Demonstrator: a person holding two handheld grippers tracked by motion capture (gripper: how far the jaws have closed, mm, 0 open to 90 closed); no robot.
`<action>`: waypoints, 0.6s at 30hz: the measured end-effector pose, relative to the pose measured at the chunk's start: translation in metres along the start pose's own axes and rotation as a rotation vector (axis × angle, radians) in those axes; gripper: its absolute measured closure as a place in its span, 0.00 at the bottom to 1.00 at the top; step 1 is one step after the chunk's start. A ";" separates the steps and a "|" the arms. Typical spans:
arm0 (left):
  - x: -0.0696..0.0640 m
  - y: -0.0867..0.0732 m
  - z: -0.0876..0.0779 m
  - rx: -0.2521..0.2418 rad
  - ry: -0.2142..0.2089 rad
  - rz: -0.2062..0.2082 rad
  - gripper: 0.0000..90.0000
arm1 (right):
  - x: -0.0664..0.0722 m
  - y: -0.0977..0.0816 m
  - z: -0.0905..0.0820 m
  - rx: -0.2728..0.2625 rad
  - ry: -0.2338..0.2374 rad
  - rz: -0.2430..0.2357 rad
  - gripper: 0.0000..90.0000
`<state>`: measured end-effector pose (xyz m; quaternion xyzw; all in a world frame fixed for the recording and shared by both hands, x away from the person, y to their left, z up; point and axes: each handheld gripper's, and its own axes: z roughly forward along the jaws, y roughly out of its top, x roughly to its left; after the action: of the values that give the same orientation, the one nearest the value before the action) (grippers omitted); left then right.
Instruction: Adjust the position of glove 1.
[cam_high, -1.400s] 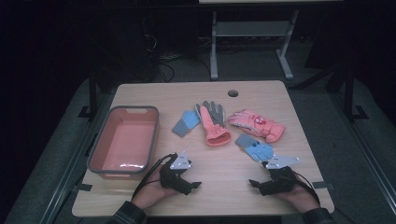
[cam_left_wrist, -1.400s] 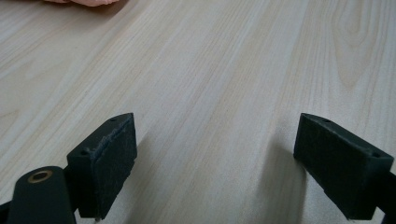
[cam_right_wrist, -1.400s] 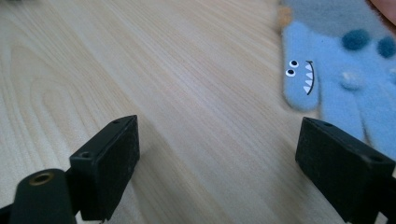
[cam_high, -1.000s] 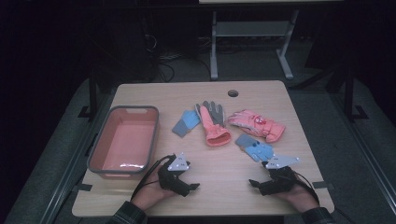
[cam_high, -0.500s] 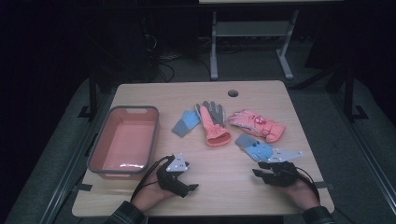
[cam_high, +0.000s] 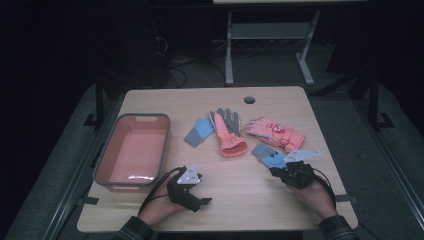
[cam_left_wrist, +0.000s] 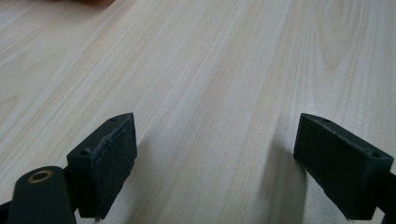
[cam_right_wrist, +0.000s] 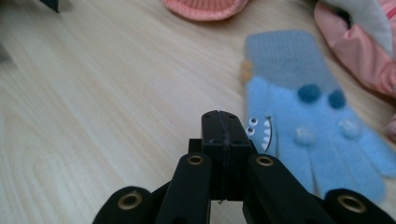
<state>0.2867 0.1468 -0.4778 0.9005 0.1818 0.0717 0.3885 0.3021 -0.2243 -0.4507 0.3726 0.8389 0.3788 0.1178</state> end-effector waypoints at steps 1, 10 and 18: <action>0.000 0.000 0.000 -0.001 0.000 0.000 0.14 | 0.000 0.002 0.001 -0.006 0.002 0.011 1.00; 0.001 0.000 0.000 0.003 0.005 0.002 0.14 | -0.008 0.019 0.008 -0.036 -0.009 0.012 1.00; 0.001 0.000 0.000 0.007 0.007 0.002 0.14 | -0.012 0.031 0.020 -0.035 -0.002 0.007 1.00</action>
<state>0.2874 0.1473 -0.4773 0.9017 0.1823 0.0745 0.3848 0.3362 -0.2084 -0.4429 0.3739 0.8307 0.3934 0.1237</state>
